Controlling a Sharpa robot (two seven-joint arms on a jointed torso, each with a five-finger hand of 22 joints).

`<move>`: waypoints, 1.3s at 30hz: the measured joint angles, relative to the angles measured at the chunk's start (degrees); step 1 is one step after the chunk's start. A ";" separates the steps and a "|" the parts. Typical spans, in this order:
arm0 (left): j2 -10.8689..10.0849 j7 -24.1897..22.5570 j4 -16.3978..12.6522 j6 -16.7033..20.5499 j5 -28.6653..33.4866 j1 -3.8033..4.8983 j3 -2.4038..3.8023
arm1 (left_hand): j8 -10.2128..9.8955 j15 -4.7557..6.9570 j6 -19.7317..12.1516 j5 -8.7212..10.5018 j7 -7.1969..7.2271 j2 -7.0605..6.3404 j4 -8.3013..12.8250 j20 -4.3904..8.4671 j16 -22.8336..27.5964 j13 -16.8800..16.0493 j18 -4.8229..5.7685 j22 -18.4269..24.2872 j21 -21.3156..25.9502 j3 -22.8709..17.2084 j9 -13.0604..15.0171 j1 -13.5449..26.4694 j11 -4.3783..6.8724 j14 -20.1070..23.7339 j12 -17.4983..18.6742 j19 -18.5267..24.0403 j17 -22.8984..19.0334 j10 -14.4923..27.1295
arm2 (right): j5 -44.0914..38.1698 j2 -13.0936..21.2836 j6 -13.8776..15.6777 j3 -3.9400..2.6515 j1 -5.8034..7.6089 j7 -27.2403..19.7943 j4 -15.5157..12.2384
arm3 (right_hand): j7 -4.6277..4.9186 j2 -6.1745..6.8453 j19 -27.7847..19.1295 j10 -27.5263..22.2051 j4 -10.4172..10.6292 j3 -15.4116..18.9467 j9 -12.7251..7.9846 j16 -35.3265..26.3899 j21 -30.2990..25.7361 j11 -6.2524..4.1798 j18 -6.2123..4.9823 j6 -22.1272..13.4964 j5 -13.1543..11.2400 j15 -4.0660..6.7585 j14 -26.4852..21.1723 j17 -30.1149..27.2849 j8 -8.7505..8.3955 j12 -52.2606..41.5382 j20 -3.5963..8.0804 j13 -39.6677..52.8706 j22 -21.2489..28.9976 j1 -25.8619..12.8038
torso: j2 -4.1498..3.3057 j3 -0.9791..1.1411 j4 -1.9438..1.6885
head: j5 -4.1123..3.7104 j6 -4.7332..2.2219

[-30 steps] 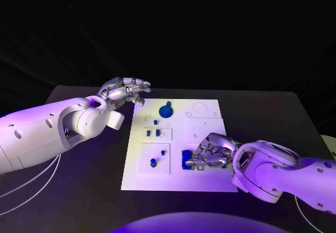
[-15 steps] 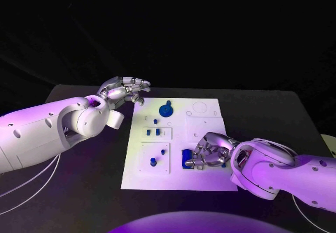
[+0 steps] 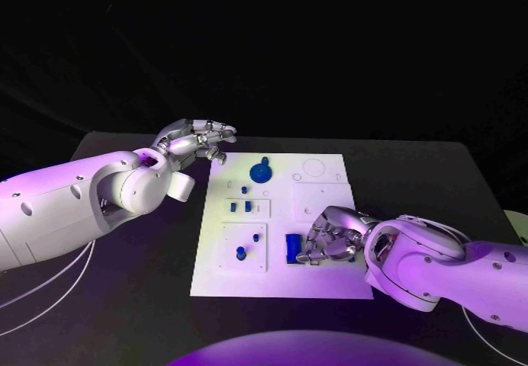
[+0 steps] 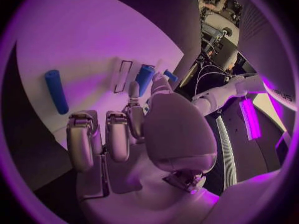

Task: Assemble the parts on the task board

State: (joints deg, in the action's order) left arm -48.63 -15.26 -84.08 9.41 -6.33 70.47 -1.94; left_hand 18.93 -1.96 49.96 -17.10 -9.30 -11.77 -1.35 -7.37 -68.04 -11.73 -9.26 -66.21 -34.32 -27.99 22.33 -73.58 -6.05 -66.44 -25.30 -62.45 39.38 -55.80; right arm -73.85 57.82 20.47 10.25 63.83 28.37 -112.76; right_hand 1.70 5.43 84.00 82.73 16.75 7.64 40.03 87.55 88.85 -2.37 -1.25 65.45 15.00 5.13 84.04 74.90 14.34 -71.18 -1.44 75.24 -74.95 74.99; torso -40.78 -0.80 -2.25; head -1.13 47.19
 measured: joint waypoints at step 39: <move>-0.28 -0.54 -0.75 -0.06 0.07 -0.04 -0.03 | 0.33 0.00 0.00 0.00 0.00 0.00 0.00 -0.21 -0.29 0.00 0.00 0.00 0.21 0.00 0.05 0.00 0.00 0.00 -0.33 -0.21 -0.24 0.41 | -4.61 14.39 5.12 0.10 0.51 -1.66 -0.83 | 1.36 0.30 0.00 -0.95 -0.05 2.47 -0.46 -0.66 -2.01 0.95 -0.01 -1.78 0.00 -0.02 -0.01 0.03 -2.50 3.83 0.00 0.02 0.02 0.62 | 0.05 0.04 0.19 | -2.06 -0.34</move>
State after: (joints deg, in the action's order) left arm -48.91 -15.80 -84.83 9.35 -6.26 70.43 -1.97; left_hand 19.26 -1.96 49.96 -17.10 -9.30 -11.77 -1.34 -7.59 -68.33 -11.73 -9.26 -66.21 -34.11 -27.99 22.38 -73.58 -6.04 -66.44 -25.63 -62.67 39.14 -55.39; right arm -78.47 72.22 25.59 10.35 64.33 26.70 -113.60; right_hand 3.06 5.73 84.00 81.78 16.70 10.10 39.57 86.89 86.84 -1.42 -1.26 63.67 15.00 5.12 84.04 74.93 11.84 -67.35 -1.44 75.26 -74.92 75.61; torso -40.73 -0.76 -2.06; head -3.19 46.85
